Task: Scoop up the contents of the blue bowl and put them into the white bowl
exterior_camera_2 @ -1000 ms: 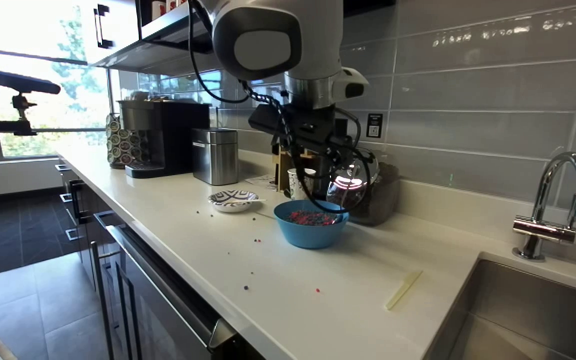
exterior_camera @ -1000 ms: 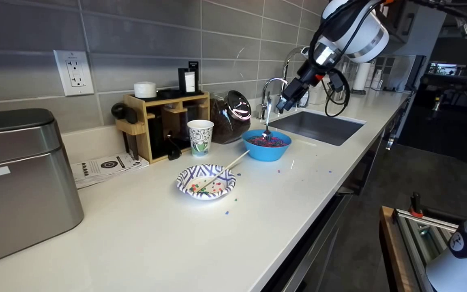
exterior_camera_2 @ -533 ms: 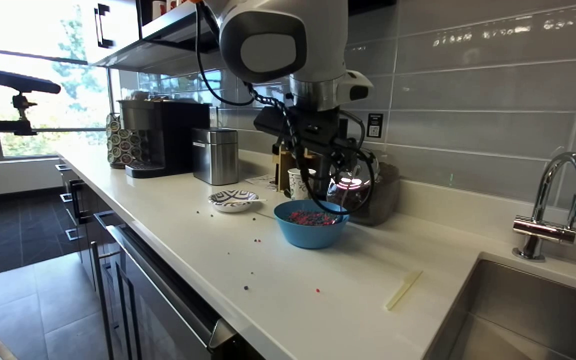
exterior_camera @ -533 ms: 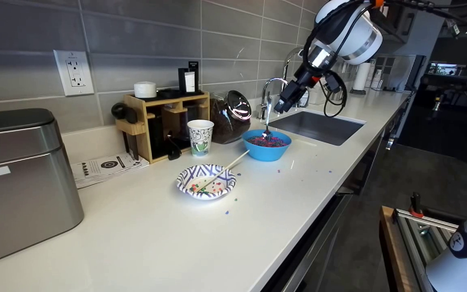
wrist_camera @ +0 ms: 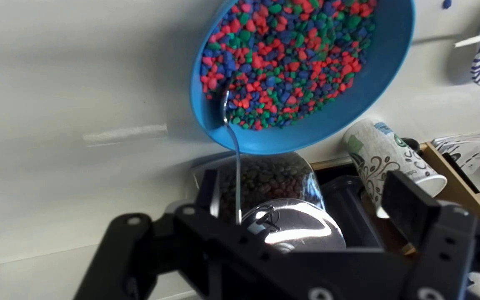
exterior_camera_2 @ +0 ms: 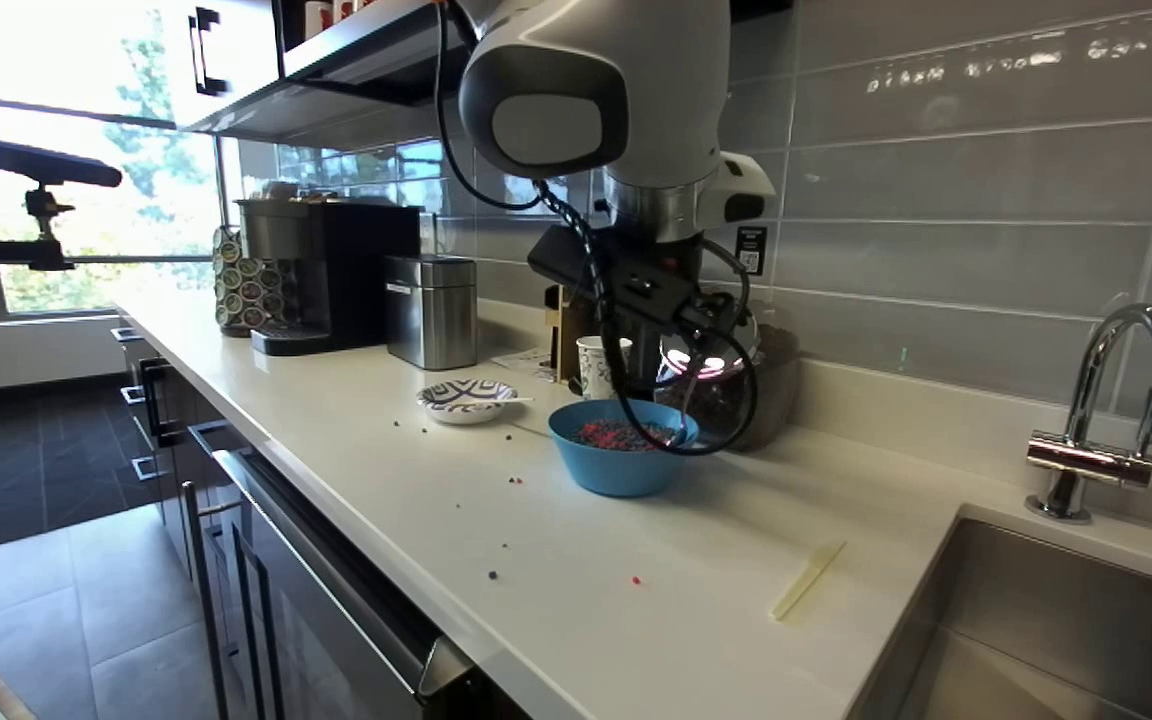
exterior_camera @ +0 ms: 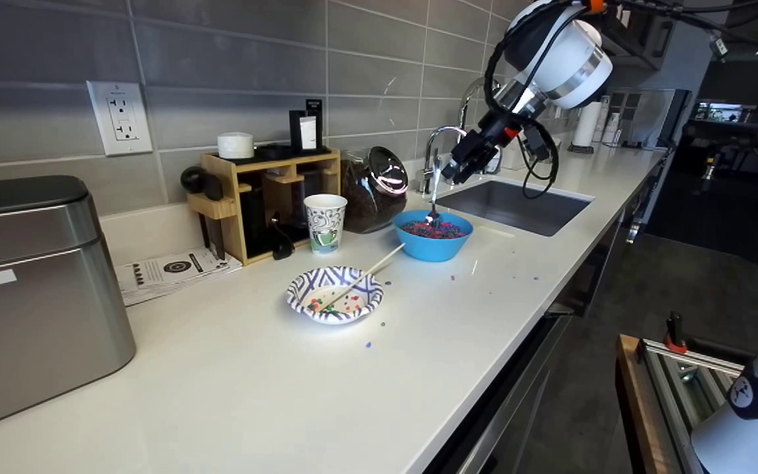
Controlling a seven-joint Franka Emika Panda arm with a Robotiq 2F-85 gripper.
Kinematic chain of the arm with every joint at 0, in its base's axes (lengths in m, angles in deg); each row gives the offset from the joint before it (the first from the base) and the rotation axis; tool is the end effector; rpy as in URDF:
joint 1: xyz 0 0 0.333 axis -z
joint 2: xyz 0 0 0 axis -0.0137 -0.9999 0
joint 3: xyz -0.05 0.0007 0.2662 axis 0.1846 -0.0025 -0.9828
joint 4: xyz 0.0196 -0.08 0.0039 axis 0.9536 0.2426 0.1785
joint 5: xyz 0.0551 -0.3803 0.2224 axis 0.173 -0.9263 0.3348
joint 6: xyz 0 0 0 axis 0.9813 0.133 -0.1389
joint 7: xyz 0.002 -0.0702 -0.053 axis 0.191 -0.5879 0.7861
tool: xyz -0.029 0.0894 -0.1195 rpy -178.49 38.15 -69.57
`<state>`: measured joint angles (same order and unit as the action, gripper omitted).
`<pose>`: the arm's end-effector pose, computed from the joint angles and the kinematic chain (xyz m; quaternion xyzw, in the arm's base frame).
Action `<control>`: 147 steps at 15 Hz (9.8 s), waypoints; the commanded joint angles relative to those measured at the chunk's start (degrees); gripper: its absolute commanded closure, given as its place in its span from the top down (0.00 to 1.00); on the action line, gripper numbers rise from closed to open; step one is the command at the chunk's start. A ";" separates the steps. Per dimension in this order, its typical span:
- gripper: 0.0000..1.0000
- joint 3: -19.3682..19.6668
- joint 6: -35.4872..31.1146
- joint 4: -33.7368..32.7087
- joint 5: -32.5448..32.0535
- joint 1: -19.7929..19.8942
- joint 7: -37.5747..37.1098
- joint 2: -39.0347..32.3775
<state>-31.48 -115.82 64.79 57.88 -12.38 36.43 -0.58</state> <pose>0.4858 -0.2887 0.2772 -0.9483 0.0986 -0.2797 0.1133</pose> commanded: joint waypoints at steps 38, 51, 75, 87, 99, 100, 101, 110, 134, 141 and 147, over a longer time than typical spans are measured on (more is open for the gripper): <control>0.49 -10.28 1.19 -8.87 16.25 8.42 12.03 -17.14; 0.49 -22.43 -1.38 -5.88 11.93 21.41 6.58 -12.90; 0.26 -23.92 -5.57 -5.98 14.84 21.02 9.93 -15.51; 0.25 -24.48 -6.14 -6.49 18.44 21.17 14.93 -15.42; 0.01 -24.27 -7.95 -5.61 17.93 20.92 13.74 -14.90; 0.00 -24.29 -8.44 -5.59 18.03 20.90 13.81 -14.91; 0.00 -24.32 -8.39 -5.49 17.97 20.86 13.67 -14.79; 0.00 -24.34 -7.98 -4.90 17.79 20.87 13.61 -13.88; 0.00 -23.95 -10.77 0.59 28.25 20.61 20.64 -3.45; 0.00 -24.50 -13.25 0.99 31.31 20.45 24.62 -5.81; 0.00 -24.74 -12.61 0.47 31.79 20.53 24.73 -8.43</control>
<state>-55.89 -127.21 65.47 87.80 8.62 59.88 -7.49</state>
